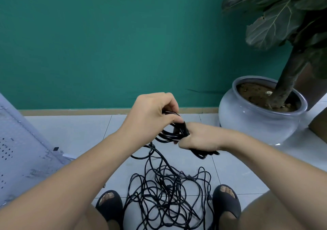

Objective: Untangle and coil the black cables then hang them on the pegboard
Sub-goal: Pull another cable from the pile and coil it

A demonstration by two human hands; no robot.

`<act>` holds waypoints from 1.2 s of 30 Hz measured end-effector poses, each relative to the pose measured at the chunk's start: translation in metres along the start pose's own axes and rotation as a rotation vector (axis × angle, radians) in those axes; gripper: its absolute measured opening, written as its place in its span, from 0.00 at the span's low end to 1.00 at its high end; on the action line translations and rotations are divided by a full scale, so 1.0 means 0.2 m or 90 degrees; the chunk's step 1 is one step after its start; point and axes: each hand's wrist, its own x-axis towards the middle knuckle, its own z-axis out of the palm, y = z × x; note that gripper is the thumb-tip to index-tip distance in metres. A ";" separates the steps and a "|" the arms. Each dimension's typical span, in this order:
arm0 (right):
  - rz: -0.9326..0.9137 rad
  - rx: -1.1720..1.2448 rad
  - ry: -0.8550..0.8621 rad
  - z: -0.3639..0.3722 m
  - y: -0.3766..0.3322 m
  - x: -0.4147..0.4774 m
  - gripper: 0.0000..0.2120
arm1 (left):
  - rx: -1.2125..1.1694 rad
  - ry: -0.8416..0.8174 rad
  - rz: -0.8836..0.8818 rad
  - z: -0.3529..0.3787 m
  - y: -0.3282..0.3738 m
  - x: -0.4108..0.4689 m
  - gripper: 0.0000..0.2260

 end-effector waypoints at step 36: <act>-0.042 0.106 0.063 -0.04 0.03 -0.03 0.10 | -0.433 -0.168 -0.328 -0.01 -0.05 0.07 0.17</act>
